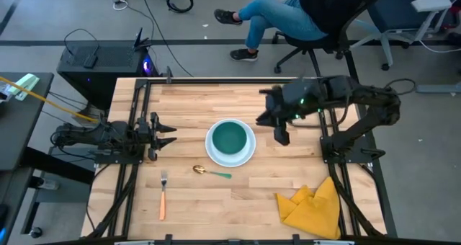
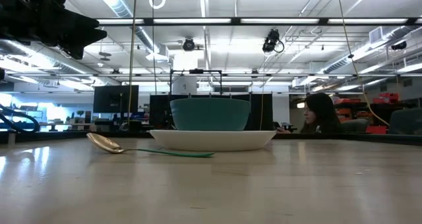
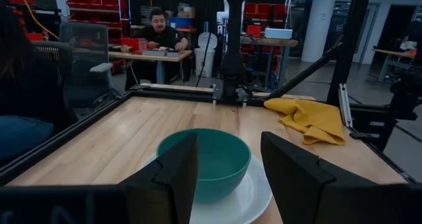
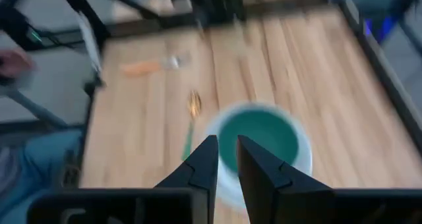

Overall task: Set table place
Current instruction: Put the orange fork on the left of the white plate

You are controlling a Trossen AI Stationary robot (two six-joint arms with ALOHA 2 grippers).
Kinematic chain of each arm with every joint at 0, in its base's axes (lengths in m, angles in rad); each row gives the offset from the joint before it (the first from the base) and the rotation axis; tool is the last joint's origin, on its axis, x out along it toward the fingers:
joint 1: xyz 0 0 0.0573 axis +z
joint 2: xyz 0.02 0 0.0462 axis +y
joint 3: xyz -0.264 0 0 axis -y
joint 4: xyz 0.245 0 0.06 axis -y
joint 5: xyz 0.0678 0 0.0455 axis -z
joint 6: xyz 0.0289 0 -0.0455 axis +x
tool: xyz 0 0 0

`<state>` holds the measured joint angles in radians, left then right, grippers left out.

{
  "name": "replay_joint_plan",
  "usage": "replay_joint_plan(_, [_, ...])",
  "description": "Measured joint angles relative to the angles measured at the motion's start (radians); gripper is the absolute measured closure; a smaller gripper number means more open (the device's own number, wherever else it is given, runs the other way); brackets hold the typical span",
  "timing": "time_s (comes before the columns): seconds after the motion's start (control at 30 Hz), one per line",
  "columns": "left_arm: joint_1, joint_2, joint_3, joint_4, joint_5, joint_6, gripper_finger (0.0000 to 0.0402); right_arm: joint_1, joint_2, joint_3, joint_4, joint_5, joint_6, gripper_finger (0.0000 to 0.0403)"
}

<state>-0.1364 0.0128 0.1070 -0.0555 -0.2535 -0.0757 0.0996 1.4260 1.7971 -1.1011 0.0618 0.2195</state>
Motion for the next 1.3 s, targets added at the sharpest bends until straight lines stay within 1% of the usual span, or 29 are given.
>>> replay_joint_plan(0.17, [0.0, 0.0, 0.0, 0.0, 0.0, 0.013, 0.0224, 0.052, -0.137, -0.306, 0.039, 0.129, 0.15, 0.0339])
replay_joint_plan(0.27, [0.0, 0.0, 0.0, 0.0, 0.0, 0.007, 0.0224, 0.1, -0.256, -0.532, 0.145, 0.241, 0.23, 0.0339])
replay_joint_plan(0.33, [0.0, 0.0, 0.0, 0.0, 0.0, 0.005, 0.0225, 0.14, -0.354, -0.701, 0.274, 0.32, 0.265, 0.0339])
replay_joint_plan(0.4, [0.0, 0.0, 0.0, 0.0, 0.0, 0.005, 0.0227, 0.17, -0.448, -0.875, 0.438, 0.37, 0.283, 0.0339])
replay_joint_plan(0.5, [0.0, 0.0, 0.0, 0.0, 0.0, 0.005, 0.0227, 0.178, -0.557, -1.119, 0.701, 0.38, 0.267, 0.0339])
replay_joint_plan(0.53, [0.0, 0.0, 0.0, 0.0, 0.0, 0.005, 0.0227, 0.171, -0.581, -1.184, 0.775, 0.381, 0.251, 0.0339])
replay_joint_plan(0.6, [0.0, 0.0, 0.0, 0.0, 0.0, 0.004, 0.0228, 0.153, -0.612, -1.276, 0.865, 0.384, 0.22, 0.0339])
replay_joint_plan(0.67, [0.0, 0.0, 0.0, 0.0, 0.0, 0.004, 0.0229, 0.134, -0.628, -1.332, 0.9, 0.384, 0.207, 0.0339])
replay_joint_plan(0.73, [0.0, 0.0, 0.0, 0.0, 0.0, 0.004, 0.0229, 0.118, -0.63, -1.356, 0.917, 0.384, 0.207, 0.0339])
replay_joint_plan(0.97, [0.0, 0.0, 0.0, 0.001, 0.0, 0.004, 0.0224, 0.103, -0.613, -1.393, 1.008, 0.384, 0.193, 0.0339])
replay_joint_plan(1.3, [0.0, 0.0, 0.0, 0.002, 0.0, 0.0, 0.0227, 0.104, -0.609, -1.414, 1.025, 0.384, 0.197, 0.0339])
